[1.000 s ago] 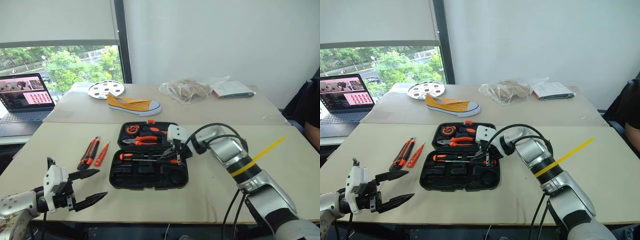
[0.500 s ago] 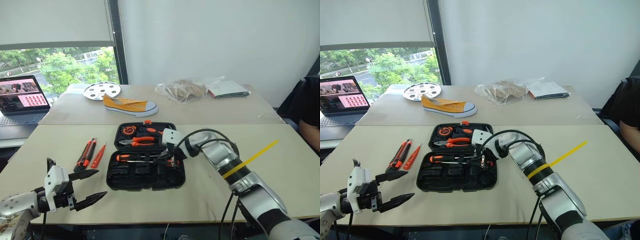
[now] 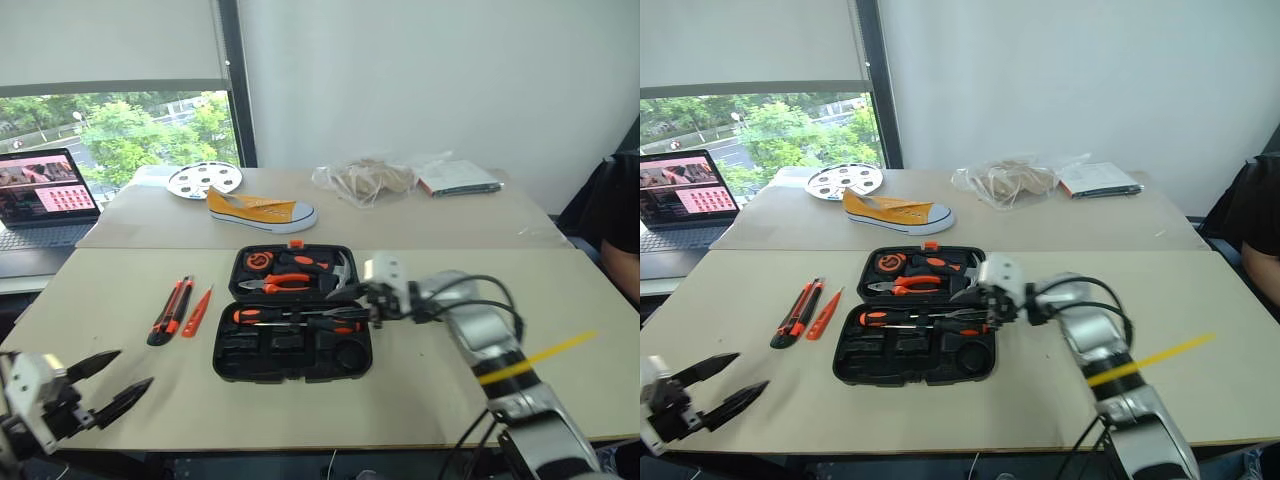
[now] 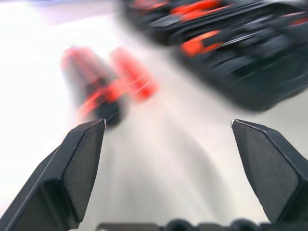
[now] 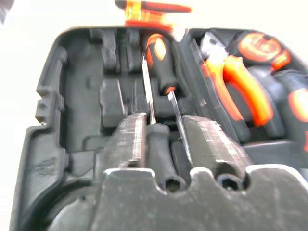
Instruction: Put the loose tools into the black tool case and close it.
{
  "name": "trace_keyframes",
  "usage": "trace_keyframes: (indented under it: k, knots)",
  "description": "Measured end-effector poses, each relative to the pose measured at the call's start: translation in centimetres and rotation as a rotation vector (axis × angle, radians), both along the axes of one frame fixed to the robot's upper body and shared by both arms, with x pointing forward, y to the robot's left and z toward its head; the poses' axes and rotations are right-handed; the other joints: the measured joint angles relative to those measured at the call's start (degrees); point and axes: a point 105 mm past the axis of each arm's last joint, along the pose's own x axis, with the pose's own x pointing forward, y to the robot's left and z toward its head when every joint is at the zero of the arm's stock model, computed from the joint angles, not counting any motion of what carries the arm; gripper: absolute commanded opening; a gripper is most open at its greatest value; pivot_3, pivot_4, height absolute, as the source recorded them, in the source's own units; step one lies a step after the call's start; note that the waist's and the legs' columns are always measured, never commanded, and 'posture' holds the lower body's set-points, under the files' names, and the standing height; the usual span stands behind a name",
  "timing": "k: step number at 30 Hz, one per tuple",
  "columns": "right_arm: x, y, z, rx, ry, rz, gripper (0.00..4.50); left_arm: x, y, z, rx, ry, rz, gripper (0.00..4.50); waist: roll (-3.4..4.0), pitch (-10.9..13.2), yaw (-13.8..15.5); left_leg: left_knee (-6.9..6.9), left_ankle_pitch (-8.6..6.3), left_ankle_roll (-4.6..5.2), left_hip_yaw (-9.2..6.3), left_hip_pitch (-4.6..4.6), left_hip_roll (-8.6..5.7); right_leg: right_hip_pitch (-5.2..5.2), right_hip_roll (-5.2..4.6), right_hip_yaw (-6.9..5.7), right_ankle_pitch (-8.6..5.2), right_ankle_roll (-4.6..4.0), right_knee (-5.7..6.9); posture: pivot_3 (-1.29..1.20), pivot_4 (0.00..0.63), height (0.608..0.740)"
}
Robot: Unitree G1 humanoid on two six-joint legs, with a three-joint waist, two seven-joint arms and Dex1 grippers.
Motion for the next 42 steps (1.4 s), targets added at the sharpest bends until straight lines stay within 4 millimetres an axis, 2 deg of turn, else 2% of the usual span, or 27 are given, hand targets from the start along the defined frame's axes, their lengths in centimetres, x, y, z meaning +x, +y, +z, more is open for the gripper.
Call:
trace_keyframes:
  k: [1,4,7,9,11,14,17,21,25,26,27,30,36,39,42]
  knots:
    - [-0.8,-1.1,-0.3,0.041,-0.008,0.008,3.60,-0.6,0.8,-0.3,-0.004,0.011,0.052,4.50,-0.01,0.0,0.2,-0.02,-0.01,0.01,0.00,0.03,0.00,0.03,0.00,0.00,-0.01,0.01,-0.01,0.00,0.150,0.740]
    - [-2.5,-4.2,-1.7,0.147,-0.012,-0.018,4.48,-2.2,3.0,-1.1,-0.019,0.064,0.196,4.50,-0.02,0.0,0.8,0.00,-0.05,0.05,0.01,0.06,-0.03,0.04,0.04,0.05,-0.02,0.03,0.00,0.00,0.150,0.740]
    - [-2.9,-5.9,-1.7,0.192,-0.004,-0.063,4.48,-2.0,3.0,-1.2,-0.060,0.093,0.236,4.50,-0.04,0.0,1.0,0.02,-0.07,0.09,0.03,0.07,-0.04,0.05,-0.01,0.12,0.00,0.02,0.03,0.00,0.150,0.740]
    - [-2.8,-6.2,-1.3,0.210,-0.022,-0.078,4.48,-0.6,2.1,-0.6,-0.093,0.085,0.220,4.50,-0.09,0.0,1.1,0.04,-0.03,0.04,0.00,0.13,-0.03,0.10,-0.03,0.17,0.07,-0.02,0.09,0.00,0.150,0.740]
    - [-2.7,-6.0,-0.7,0.230,-0.042,-0.085,4.48,1.7,0.8,0.7,-0.124,0.076,0.184,4.50,-0.17,0.1,1.4,0.02,0.01,0.13,-0.16,0.10,-0.03,0.12,-0.01,0.21,0.08,0.04,0.11,0.00,0.150,0.740]
    - [-2.7,-5.4,0.3,0.240,-0.069,-0.070,4.48,7.1,-3.4,3.9,-0.154,0.069,0.105,4.50,-0.21,0.1,2.4,0.03,0.17,-0.04,-0.30,0.11,-0.10,0.16,0.12,0.25,0.33,-0.32,0.27,0.00,0.150,0.740]
    - [-2.7,-5.0,0.7,0.245,-0.076,-0.057,4.48,10.6,-7.0,5.8,-0.135,0.094,0.062,4.50,-0.21,0.1,2.2,-0.01,0.49,-0.31,-0.34,0.12,-0.12,0.18,0.17,0.35,0.36,-0.33,0.28,0.00,0.150,0.740]
    - [-2.7,-4.8,0.6,0.246,-0.062,-0.064,4.48,13.2,-9.3,4.8,-0.099,0.196,0.100,4.50,-0.22,0.1,1.2,-0.02,0.52,-0.36,-0.33,0.07,-0.06,0.11,0.19,0.37,0.36,-0.34,0.25,0.00,0.150,0.740]
    - [-2.7,-4.6,0.7,0.248,-0.055,-0.066,4.48,14.9,-10.6,3.6,-0.097,0.251,0.136,4.50,-0.23,0.1,1.0,-0.10,0.51,-0.37,-0.31,0.04,-0.04,0.07,0.23,0.27,0.34,-0.33,0.11,0.00,0.150,0.740]
    - [-2.7,-4.5,0.7,0.248,-0.055,-0.068,4.50,15.1,-10.6,3.3,-0.093,0.265,0.145,3.98,-0.23,0.1,1.0,-0.10,0.51,-0.37,-0.31,0.04,-0.05,0.07,0.24,0.25,0.34,-0.33,0.11,0.00,0.150,0.740]
    - [-2.7,-4.5,0.7,0.249,-0.055,-0.073,4.50,15.4,-10.7,3.1,-0.088,0.272,0.158,3.84,-0.23,0.1,1.1,-0.09,0.51,-0.37,-0.32,0.04,-0.08,0.07,0.24,0.25,0.33,-0.33,0.11,0.00,0.150,0.740]
    - [-2.8,-4.5,0.7,0.246,-0.050,-0.072,4.50,16.5,-10.6,2.5,-0.079,0.285,0.203,2.73,-0.25,0.1,1.4,-0.02,0.52,-0.36,-0.33,0.05,-0.15,0.10,0.27,0.25,0.33,-0.32,0.17,0.00,0.150,0.740]
    - [-3.0,-4.5,0.7,0.242,-0.047,-0.076,4.50,17.2,-10.6,2.3,-0.056,0.297,0.226,2.73,-0.31,0.2,1.5,0.01,0.53,-0.34,-0.34,0.07,-0.17,0.11,0.22,0.29,0.34,-0.30,0.27,0.00,0.150,0.740]
    - [-2.9,-4.6,0.4,0.239,-0.032,-0.090,4.50,17.0,-11.2,1.1,-0.043,0.355,0.206,2.73,-0.31,0.2,1.4,0.01,0.54,-0.35,-0.35,0.06,-0.15,0.10,0.21,0.27,0.34,-0.31,0.27,0.00,0.150,0.740]
    - [-3.1,-4.5,0.6,0.241,-0.034,-0.083,4.50,17.3,-11.1,1.1,-0.027,0.364,0.221,2.73,-0.31,0.2,1.4,0.02,0.54,-0.35,-0.35,0.08,-0.17,0.12,0.22,0.29,0.34,-0.30,0.30,0.00,0.150,0.740]
